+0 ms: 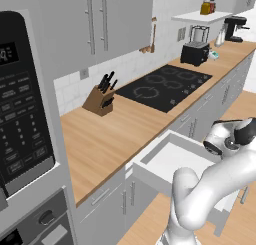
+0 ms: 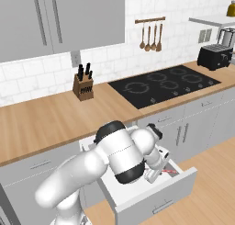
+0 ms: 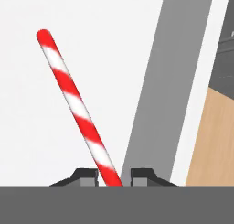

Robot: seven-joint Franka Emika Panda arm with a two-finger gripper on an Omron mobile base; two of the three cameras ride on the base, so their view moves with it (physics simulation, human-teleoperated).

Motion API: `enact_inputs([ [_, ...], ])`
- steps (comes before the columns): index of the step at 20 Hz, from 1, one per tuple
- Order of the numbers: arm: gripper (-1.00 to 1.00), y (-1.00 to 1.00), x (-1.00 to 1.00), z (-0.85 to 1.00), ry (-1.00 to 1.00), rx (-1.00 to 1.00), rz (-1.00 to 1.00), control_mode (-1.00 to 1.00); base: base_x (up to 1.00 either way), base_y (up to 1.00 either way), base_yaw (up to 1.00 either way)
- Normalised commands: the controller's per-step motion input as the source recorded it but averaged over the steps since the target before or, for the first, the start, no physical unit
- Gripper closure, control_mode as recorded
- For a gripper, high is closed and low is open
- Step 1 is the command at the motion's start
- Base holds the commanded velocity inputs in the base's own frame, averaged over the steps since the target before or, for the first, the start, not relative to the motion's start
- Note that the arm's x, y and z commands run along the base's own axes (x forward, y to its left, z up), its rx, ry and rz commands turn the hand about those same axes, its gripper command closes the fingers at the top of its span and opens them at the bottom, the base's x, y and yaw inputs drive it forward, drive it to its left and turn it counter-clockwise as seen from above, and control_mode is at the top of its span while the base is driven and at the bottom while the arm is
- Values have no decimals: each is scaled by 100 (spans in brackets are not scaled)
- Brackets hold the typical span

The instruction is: Take a straw from the drawer in front and place it inside the glass cup on the dining counter.

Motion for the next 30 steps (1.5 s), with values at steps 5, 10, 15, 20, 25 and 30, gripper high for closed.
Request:
enact_inputs([
  [5,100,1,27,99,-42,-22,12,-100,0,0,0],
  [10,100,3,-25,60,-74,-17,36,-100,0,0,0],
  [15,100,4,-24,37,-25,-37,72,-100,0,0,0],
  [20,100,50,-48,27,-3,-66,63,-100,0,0,0],
  [25,100,70,-31,37,1,-73,44,-100,0,0,0],
  [30,100,100,-34,-10,5,-87,16,-100,0,0,0],
])
